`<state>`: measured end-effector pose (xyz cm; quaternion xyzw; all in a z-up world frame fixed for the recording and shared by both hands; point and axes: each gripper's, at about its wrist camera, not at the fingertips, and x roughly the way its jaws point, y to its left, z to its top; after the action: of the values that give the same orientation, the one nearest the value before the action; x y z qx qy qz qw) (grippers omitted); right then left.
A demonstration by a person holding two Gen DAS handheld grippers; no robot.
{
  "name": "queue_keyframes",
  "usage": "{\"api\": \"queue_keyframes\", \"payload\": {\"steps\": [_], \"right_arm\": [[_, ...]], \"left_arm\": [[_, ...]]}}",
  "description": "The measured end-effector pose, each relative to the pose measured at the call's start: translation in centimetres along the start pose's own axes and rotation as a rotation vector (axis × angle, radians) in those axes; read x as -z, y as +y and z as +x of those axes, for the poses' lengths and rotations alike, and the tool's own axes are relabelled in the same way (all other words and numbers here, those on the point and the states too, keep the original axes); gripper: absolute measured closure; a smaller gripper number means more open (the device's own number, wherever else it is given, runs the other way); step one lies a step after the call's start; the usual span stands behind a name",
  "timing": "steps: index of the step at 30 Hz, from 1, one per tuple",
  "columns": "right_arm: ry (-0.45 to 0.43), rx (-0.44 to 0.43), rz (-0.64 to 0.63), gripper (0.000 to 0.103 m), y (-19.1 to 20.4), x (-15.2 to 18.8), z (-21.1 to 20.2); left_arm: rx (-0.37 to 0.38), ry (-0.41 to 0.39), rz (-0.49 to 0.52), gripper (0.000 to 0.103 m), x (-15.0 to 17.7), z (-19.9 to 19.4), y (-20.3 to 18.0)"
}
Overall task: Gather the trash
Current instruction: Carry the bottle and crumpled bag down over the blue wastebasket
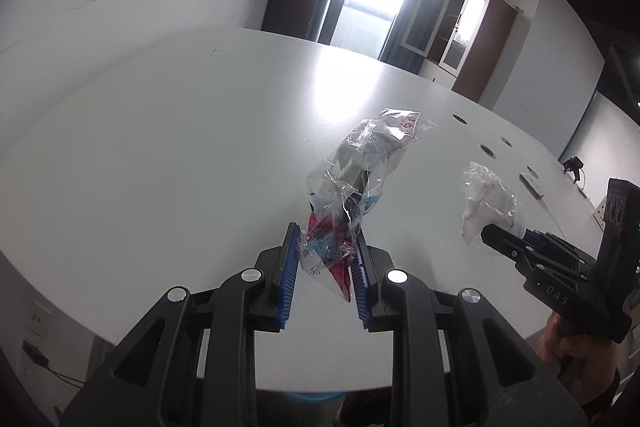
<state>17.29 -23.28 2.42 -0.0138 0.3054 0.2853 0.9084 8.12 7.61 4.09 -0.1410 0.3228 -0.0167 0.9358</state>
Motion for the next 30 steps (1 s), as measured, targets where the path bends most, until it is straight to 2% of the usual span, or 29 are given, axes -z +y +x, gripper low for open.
{"api": "queue_keyframes", "payload": {"steps": [6, 11, 17, 20, 22, 26, 30], "right_arm": [[-0.018, 0.012, -0.003, 0.070, 0.4, 3.0, -4.1], [-0.025, 0.008, -0.024, 0.070, 1.1, 6.4, -7.3], [-0.003, -0.002, -0.045, 0.070, 1.6, 10.9, -10.6], [0.013, -0.026, -0.042, 0.070, 1.6, 12.8, -11.9], [0.021, -0.039, -0.043, 0.070, 1.9, 14.1, -12.7], [0.017, -0.045, -0.071, 0.070, 3.1, 16.0, -14.6], [0.064, -0.043, -0.097, 0.070, 3.7, 18.0, -14.7]], "left_arm": [[0.014, 0.004, 0.002, 0.079, 3.2, -2.3, -1.2], [0.024, 0.017, 0.056, 0.079, 6.0, -4.2, -2.4], [0.043, 0.050, 0.099, 0.079, 9.2, -6.6, -3.4], [0.082, 0.072, 0.122, 0.079, 11.1, -7.1, -3.4], [0.082, 0.105, 0.132, 0.079, 12.5, -6.8, -3.0], [0.131, 0.159, 0.110, 0.079, 14.7, -6.5, -2.3], [0.153, 0.220, 0.114, 0.079, 17.2, -6.0, -1.6]]}}
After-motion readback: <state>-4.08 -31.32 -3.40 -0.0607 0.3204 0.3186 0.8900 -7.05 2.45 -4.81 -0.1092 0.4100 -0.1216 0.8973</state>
